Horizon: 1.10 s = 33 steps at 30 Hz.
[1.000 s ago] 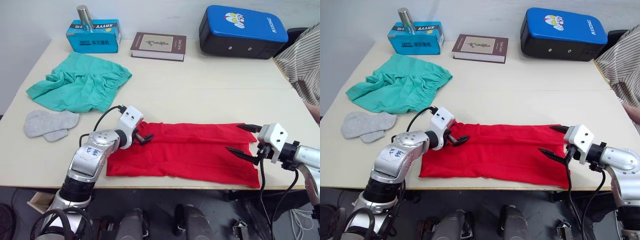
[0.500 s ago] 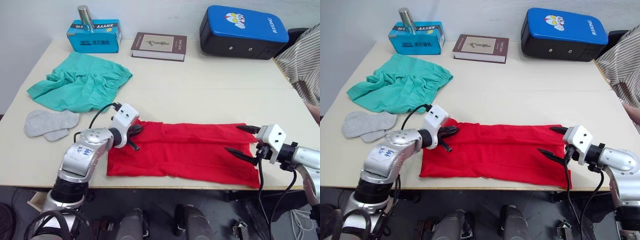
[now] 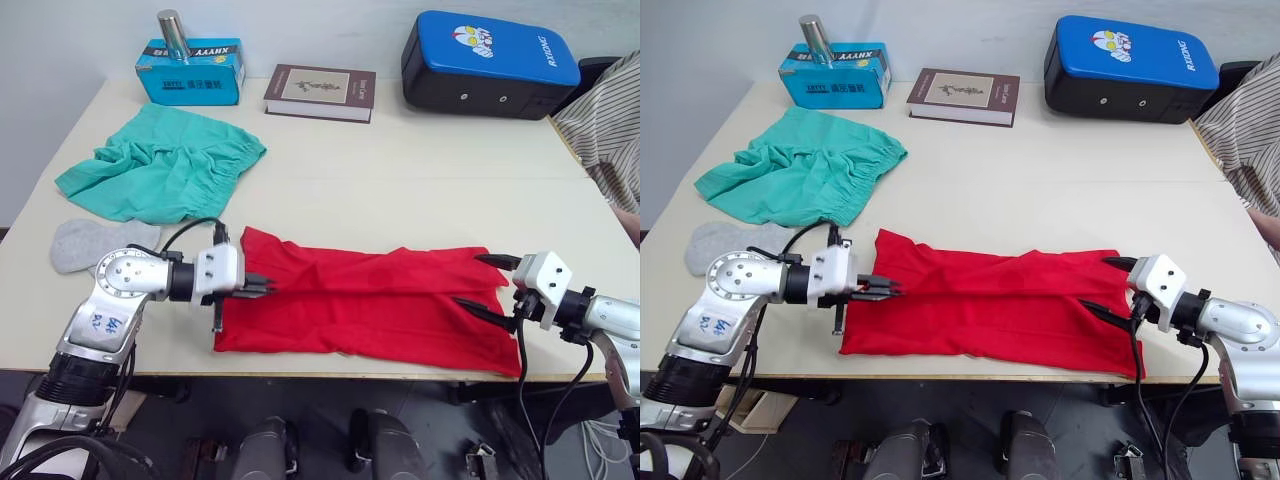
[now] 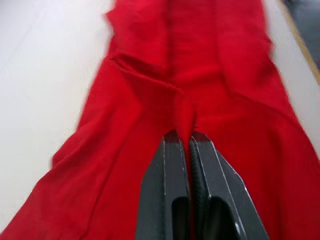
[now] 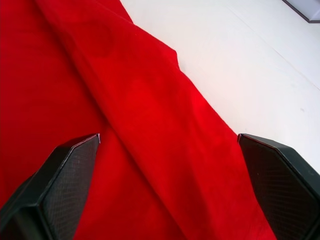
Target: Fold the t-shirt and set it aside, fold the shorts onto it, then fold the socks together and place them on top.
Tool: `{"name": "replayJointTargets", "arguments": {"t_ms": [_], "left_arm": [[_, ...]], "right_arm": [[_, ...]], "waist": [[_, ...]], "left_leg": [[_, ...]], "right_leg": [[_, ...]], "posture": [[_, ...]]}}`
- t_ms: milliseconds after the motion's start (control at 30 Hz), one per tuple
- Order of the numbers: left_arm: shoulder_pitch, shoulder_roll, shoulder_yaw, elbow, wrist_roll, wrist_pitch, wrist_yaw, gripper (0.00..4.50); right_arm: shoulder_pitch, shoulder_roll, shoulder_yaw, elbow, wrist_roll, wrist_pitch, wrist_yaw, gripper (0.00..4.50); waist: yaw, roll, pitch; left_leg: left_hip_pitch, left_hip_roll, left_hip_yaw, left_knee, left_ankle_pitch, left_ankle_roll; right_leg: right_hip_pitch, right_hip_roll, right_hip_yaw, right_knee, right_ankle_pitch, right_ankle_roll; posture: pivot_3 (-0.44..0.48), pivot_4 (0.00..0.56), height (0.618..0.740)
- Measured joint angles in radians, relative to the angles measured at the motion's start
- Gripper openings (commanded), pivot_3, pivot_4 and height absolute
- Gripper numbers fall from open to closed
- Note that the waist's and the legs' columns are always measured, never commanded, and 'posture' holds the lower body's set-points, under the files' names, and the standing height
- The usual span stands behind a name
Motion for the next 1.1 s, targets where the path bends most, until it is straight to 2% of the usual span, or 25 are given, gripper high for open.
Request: {"name": "replayJointTargets", "arguments": {"t_ms": [100, 200, 333, 433, 467, 567, 600, 667, 733, 800, 833, 1000, 1100], "left_arm": [[0.008, -0.027, -0.016, 0.047, 0.036, -0.089, 0.007, 0.01], [0.007, -0.061, -0.019, 0.084, 0.065, -0.100, 0.049, 0.01], [0.022, -0.088, -0.015, 0.075, 0.033, -0.003, 0.066, 1.04], [0.057, -0.070, 0.006, 0.036, -0.041, 0.061, 0.032, 1.99], [0.074, -0.041, 0.025, 0.001, -0.103, 0.115, -0.003, 2.02], [0.090, 0.050, 0.107, -0.088, -0.246, 0.258, -0.074, 2.02], [0.090, 0.067, 0.134, -0.112, -0.287, 0.300, -0.083, 1.72], [0.087, 0.060, 0.164, -0.141, -0.349, 0.371, -0.071, 1.45], [0.071, 0.021, 0.174, -0.161, -0.387, 0.432, -0.027, 0.86], [0.040, -0.041, 0.167, -0.155, -0.370, 0.456, 0.050, 0.21], [0.031, -0.060, 0.158, -0.151, -0.355, 0.455, 0.078, 0.04], [-0.015, -0.224, 0.091, -0.004, -0.166, 0.392, 0.287, 0.04], [-0.014, -0.290, 0.013, 0.015, -0.096, 0.350, 0.321, 0.04]], "right_arm": [[0.008, 0.000, 0.000, 0.000, -0.001, 0.002, 0.000, 4.50], [0.014, 0.000, 0.000, 0.000, -0.001, 0.005, -0.001, 4.50], [0.022, 0.001, -0.002, -0.001, 0.021, 0.056, -0.007, 4.50], [0.022, 0.001, -0.008, -0.019, 0.080, 0.126, 0.010, 3.89], [0.021, -0.001, -0.010, -0.042, 0.119, 0.173, 0.031, 3.58], [0.016, -0.030, -0.018, -0.109, 0.219, 0.306, 0.071, 2.42], [0.002, -0.032, -0.024, -0.134, 0.252, 0.350, 0.075, 2.07], [-0.030, -0.028, -0.024, -0.172, 0.290, 0.406, 0.066, 1.53], [-0.078, 0.005, -0.011, -0.210, 0.297, 0.431, 0.038, 0.85], [-0.120, 0.065, 0.046, -0.228, 0.258, 0.425, -0.011, 0.17], [-0.128, 0.089, 0.074, -0.229, 0.241, 0.417, -0.030, 0.02], [-0.195, 0.270, 0.234, -0.202, 0.055, 0.342, -0.187, 0.02], [-0.200, 0.328, 0.343, -0.198, -0.055, 0.289, -0.235, 0.02]], "waist": [[0.000, 0.000, 0.000], [0.000, 0.000, 0.000], [-0.001, 0.000, 0.000], [-0.004, 0.000, 0.000], [-0.007, 0.000, 0.000], [-0.010, 0.000, 0.000], [-0.010, 0.001, 0.000], [-0.010, 0.001, 0.000], [-0.008, 0.000, 0.000], [-0.004, 0.000, -0.001], [-0.001, 0.000, -0.001], [-0.001, 0.000, -0.001], [0.000, 0.000, -0.001]], "left_leg": [[0.000, 0.001, 0.000, 0.000, 0.000, 0.000], [0.000, 0.000, 0.000, 0.000, 0.000, 0.001], [0.000, 0.001, 0.000, 0.000, 0.000, 0.001], [0.000, 0.002, 0.000, 0.000, 0.000, 0.001], [0.000, 0.003, 0.000, 0.000, 0.000, 0.000], [0.000, 0.003, -0.001, 0.000, 0.000, 0.000], [0.000, 0.003, -0.001, 0.000, 0.000, 0.000], [0.000, 0.003, -0.001, 0.000, -0.001, 0.000], [0.000, 0.003, -0.002, 0.000, -0.001, -0.001], [0.000, 0.003, -0.002, 0.000, -0.001, -0.001], [0.000, 0.002, -0.002, 0.000, -0.001, -0.001], [-0.001, 0.000, -0.001, 0.000, 0.000, 0.000], [-0.003, 0.001, -0.001, 0.000, 0.000, 0.000]], "right_leg": [[0.000, 0.000, 0.000, 0.000, 0.000, 0.000], [0.000, 0.000, -0.001, 0.000, 0.000, 0.000], [0.000, 0.000, -0.001, 0.000, 0.000, 0.000], [0.000, 0.000, 0.000, 0.000, 0.000, 0.000], [0.000, 0.000, 0.000, 0.000, 0.000, 0.000], [0.000, -0.001, 0.000, 0.000, 0.000, -0.001], [0.000, -0.001, 0.000, 0.000, 0.000, -0.001], [0.000, -0.001, 0.000, 0.000, 0.000, -0.001], [0.001, -0.001, 0.000, 0.000, 0.000, -0.001], [0.001, 0.000, -0.001, 0.000, 0.000, -0.001], [0.000, 0.001, -0.001, 0.000, 0.000, -0.001], [0.000, 0.002, -0.001, 0.001, 0.000, 0.000], [-0.002, 0.002, -0.002, 0.004, 0.000, 0.000]], "posture": [[0.000, 0.150, 0.740], [0.000, 0.150, 0.740], [0.000, 0.150, 0.740], [0.000, 0.150, 0.740], [0.000, 0.150, 0.740], [0.000, 0.150, 0.740], [0.000, 0.150, 0.740], [0.000, 0.150, 0.740], [0.000, 0.150, 0.740], [0.000, 0.150, 0.740], [0.000, 0.150, 0.740], [0.000, 0.150, 0.740], [0.000, 0.150, 0.740]]}}
